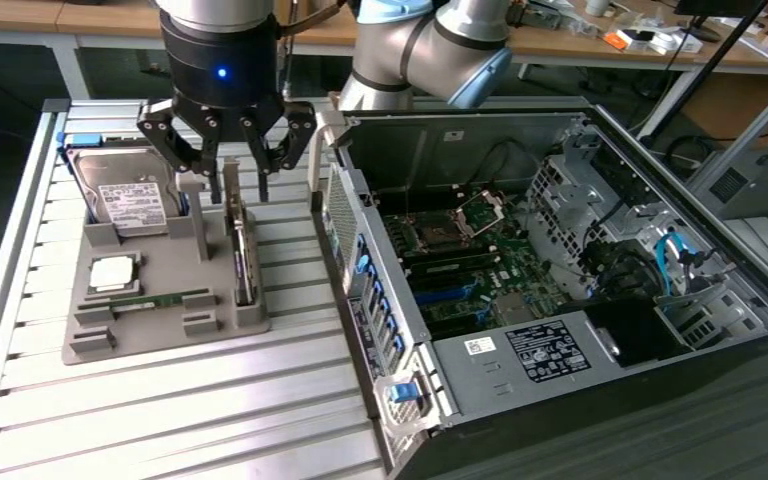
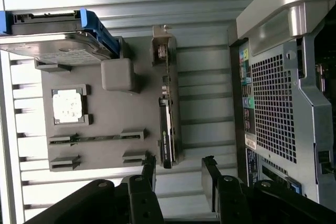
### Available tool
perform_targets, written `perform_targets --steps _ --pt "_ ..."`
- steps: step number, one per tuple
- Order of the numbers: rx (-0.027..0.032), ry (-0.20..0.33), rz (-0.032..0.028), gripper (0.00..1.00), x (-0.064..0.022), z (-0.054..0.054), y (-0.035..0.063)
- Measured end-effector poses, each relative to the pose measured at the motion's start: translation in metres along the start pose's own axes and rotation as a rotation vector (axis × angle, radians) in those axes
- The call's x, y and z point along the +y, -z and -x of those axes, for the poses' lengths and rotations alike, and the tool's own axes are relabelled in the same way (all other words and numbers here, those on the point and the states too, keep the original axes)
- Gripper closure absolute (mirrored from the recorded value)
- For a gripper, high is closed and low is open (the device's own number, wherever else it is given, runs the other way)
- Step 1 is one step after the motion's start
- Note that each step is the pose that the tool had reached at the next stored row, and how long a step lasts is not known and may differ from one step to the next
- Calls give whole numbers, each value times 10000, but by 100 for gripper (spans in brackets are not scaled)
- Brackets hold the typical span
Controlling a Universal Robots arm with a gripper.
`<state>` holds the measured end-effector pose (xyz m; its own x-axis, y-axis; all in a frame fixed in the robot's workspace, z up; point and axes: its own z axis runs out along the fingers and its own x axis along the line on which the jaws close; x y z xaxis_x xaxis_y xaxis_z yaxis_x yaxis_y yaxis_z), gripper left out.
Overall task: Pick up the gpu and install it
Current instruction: 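Pick up the gpu and move the gpu toward the slot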
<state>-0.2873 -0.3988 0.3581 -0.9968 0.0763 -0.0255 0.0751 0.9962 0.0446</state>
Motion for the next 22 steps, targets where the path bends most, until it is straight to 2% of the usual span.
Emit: perform_targets --steps 22 --pt "0 0 1 52 -9 -17 -207"
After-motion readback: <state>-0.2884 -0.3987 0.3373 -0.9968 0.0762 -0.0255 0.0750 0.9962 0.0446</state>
